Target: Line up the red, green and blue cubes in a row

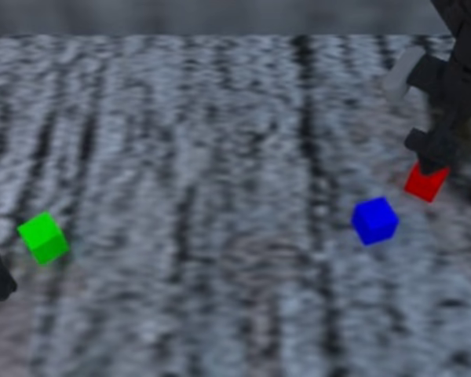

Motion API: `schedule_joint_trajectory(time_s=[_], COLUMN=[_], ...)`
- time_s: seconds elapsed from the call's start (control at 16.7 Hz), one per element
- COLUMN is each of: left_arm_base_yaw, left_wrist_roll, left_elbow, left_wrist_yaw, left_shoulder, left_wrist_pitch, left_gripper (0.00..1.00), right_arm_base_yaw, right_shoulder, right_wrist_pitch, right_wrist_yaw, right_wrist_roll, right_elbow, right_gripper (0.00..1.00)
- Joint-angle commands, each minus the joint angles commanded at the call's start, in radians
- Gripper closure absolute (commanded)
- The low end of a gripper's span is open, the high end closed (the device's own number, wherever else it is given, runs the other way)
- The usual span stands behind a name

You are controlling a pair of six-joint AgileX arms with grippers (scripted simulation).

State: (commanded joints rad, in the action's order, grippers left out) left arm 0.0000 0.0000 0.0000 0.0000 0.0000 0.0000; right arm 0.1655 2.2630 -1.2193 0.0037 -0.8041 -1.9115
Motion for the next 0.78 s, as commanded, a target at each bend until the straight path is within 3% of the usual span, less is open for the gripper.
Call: schedule_joint_trajectory(time_s=[0.3,0.78], left_arm_base_yaw=[0.000,0.000], left_wrist_roll=[0.000,0.000], left_elbow=[0.000,0.000], left_wrist_yaw=[0.000,0.000], left_shoulder=[0.000,0.000], left_wrist_pitch=[0.000,0.000], left_gripper=[0.00,0.00], right_arm_base_yaw=[-0.003,0.001], right_shoulder=[0.003,0.097], right_wrist_pitch=[0.019,0.293], right_wrist_yaw=[0.000,0.001], right_wrist_roll=[0.000,0.003], right_elbow=[0.018,0.195], right_gripper=[0.00,0.00])
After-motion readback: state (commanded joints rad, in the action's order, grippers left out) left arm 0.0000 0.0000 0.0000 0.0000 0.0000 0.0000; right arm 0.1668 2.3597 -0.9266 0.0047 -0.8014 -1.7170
